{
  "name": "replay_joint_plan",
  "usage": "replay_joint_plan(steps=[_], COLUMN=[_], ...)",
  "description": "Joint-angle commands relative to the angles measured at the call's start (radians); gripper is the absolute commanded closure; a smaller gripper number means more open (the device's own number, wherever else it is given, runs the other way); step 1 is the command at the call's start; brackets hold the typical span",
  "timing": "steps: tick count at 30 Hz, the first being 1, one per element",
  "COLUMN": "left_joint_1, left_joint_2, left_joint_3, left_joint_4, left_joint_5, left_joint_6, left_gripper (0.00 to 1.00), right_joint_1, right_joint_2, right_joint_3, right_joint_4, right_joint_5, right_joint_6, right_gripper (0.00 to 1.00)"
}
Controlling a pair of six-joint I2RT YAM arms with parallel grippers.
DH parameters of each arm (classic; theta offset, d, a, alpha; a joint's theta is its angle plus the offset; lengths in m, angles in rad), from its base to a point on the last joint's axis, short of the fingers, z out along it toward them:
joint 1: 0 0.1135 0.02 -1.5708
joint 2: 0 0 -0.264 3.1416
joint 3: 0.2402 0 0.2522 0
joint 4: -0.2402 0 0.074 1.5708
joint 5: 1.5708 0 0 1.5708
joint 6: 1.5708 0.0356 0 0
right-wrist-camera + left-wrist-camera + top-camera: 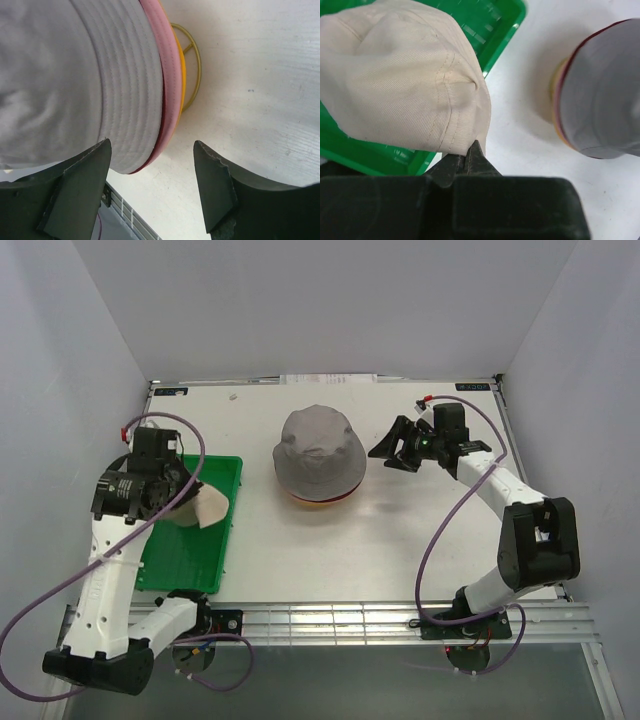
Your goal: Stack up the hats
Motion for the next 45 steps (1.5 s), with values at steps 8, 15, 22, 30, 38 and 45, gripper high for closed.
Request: replay_joint_plan(steps=[8,15,22,30,38,45], left_joint_1=[0.001,0.001,0.001,-0.001,-0.001,-0.001], left_joint_2=[0.208,0.425,0.492,0.459,0.436,0.431], left_joint_3=[0.415,0.676,0.704,0.62,0.566,0.537], left_joint_4=[0.192,0.298,0.48,0.705,0.768,0.778], left_joint_5=[0.088,0.372,0.653,0.797,0.843,0.88], left_joint_6=[0.173,0.202,0.204,0.185,0.205,0.207], left_gripper=[1.0,1.0,1.0,1.0,1.0,1.0], right_joint_1=[0.012,0.012,0.021,0.131,0.245,0.289], right_joint_2=[0.027,0.063,0.086,0.153,0.221,0.268], right_joint_3=[0.232,0.419,0.565,0.666,0.709,0.733], right_joint_4=[-0.117,-0.197,-0.137,0.035,0.226,0.279], right_joint_5=[-0.007,-0.038,-0.146,-0.174,-0.102,-0.059], right_joint_6=[-0.037,-0.028,0.116,0.386,0.648,0.736], right_gripper=[0.28,0.28,0.26,0.24,0.23,0.24])
